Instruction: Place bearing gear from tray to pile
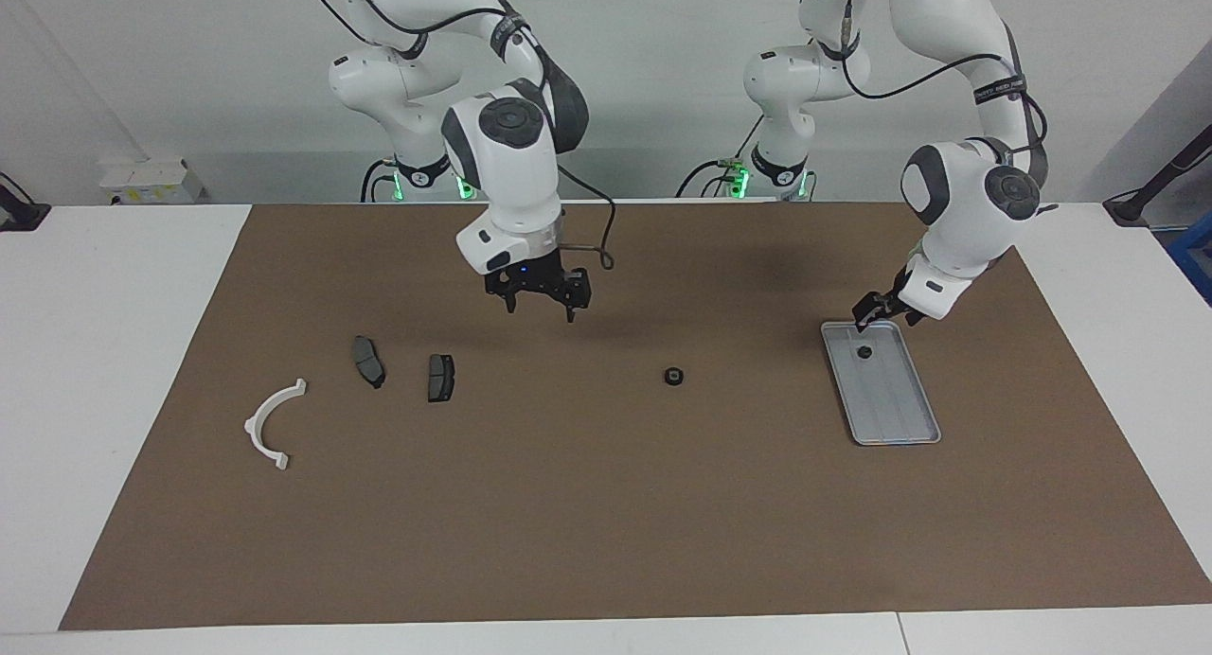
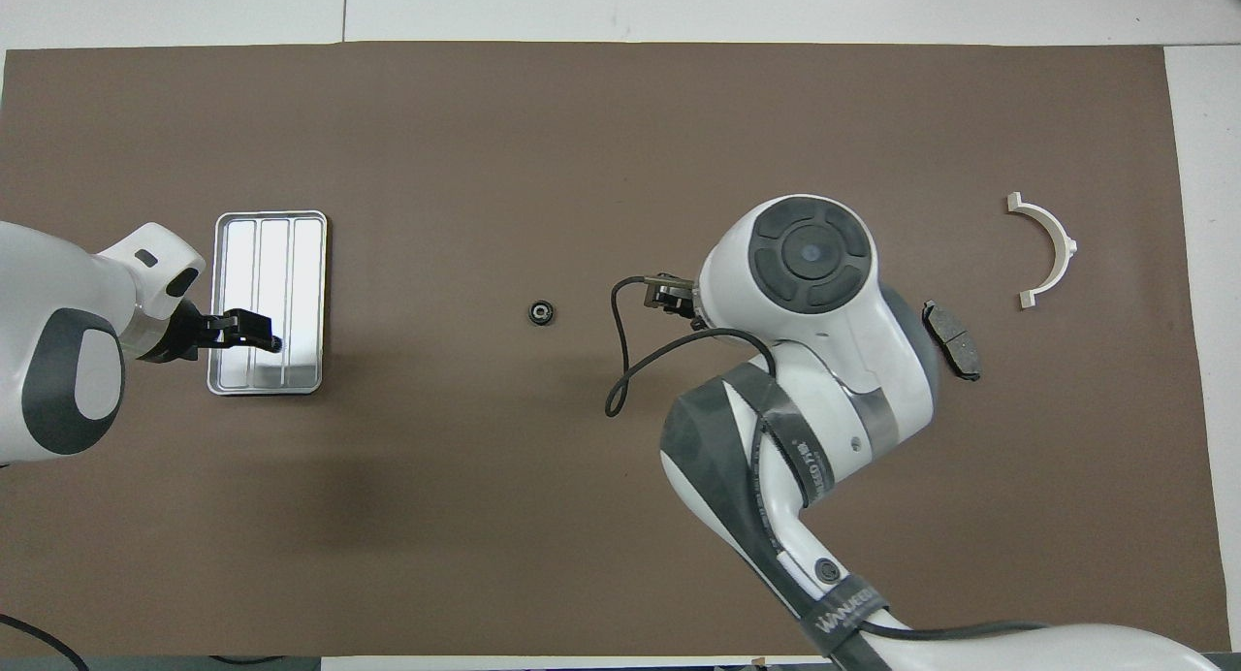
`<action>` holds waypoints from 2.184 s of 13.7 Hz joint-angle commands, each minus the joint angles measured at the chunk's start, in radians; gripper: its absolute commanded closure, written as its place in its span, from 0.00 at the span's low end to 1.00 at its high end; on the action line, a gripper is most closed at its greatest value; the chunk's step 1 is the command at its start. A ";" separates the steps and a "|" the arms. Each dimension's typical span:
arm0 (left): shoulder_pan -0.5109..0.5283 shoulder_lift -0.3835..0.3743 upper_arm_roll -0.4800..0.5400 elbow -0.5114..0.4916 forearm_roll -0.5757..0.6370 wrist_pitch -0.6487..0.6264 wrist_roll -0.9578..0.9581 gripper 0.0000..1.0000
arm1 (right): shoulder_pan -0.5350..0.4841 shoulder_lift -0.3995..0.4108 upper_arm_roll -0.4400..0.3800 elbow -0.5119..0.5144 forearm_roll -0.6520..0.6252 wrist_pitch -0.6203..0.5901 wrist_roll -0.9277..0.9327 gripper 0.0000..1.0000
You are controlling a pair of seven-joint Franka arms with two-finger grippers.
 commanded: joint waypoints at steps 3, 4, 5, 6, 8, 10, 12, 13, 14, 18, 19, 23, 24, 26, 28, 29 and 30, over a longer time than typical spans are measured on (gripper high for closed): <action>-0.007 0.027 -0.013 -0.059 -0.008 0.136 -0.014 0.35 | 0.099 0.200 -0.009 0.208 -0.015 -0.022 0.116 0.05; -0.006 0.042 -0.013 -0.060 -0.008 0.156 -0.016 0.38 | 0.123 0.259 -0.008 0.269 -0.050 -0.028 0.184 0.05; -0.004 0.057 -0.013 -0.060 -0.008 0.170 -0.014 0.40 | 0.149 0.328 -0.006 0.336 -0.083 -0.037 0.250 0.05; 0.006 0.065 -0.011 -0.060 -0.008 0.177 -0.014 0.42 | 0.165 0.385 -0.008 0.393 -0.092 -0.046 0.292 0.05; 0.006 0.076 -0.013 -0.060 -0.008 0.178 -0.016 0.42 | 0.183 0.453 -0.009 0.478 -0.094 -0.063 0.308 0.05; 0.002 0.090 -0.013 -0.060 -0.008 0.196 -0.019 0.46 | 0.193 0.487 -0.009 0.516 -0.098 -0.066 0.315 0.05; 0.000 0.093 -0.013 -0.060 -0.008 0.198 -0.019 0.50 | 0.199 0.534 -0.011 0.585 -0.098 -0.092 0.322 0.02; 0.002 0.093 -0.013 -0.060 -0.008 0.191 -0.021 0.66 | 0.200 0.570 -0.011 0.631 -0.098 -0.101 0.323 0.01; -0.001 0.093 -0.013 -0.057 -0.008 0.185 -0.021 0.84 | 0.209 0.596 -0.012 0.668 -0.098 -0.110 0.335 0.00; -0.010 0.081 -0.016 0.001 -0.009 0.058 -0.066 1.00 | 0.232 0.633 -0.014 0.680 -0.100 -0.092 0.342 0.00; -0.010 0.072 -0.017 0.036 -0.009 -0.003 -0.079 1.00 | 0.239 0.647 -0.014 0.680 -0.103 -0.082 0.342 0.00; -0.010 0.042 -0.019 0.168 -0.009 -0.213 -0.083 1.00 | 0.239 0.659 -0.009 0.680 -0.118 -0.088 0.340 0.00; -0.010 0.032 -0.020 0.182 -0.012 -0.241 -0.085 1.00 | 0.239 0.659 -0.009 0.680 -0.117 -0.094 0.340 0.00; -0.010 0.019 -0.022 0.184 -0.020 -0.252 -0.105 1.00 | 0.237 0.659 -0.011 0.682 -0.114 -0.092 0.340 0.11; -0.012 0.021 -0.022 0.184 -0.022 -0.247 -0.131 1.00 | 0.228 0.659 -0.009 0.682 -0.109 -0.085 0.341 0.49; -0.018 0.021 -0.023 0.184 -0.022 -0.247 -0.136 1.00 | 0.228 0.659 -0.009 0.682 -0.109 -0.080 0.342 0.59; -0.032 0.021 -0.022 0.184 -0.022 -0.246 -0.151 1.00 | 0.226 0.660 -0.009 0.682 -0.109 -0.074 0.342 0.67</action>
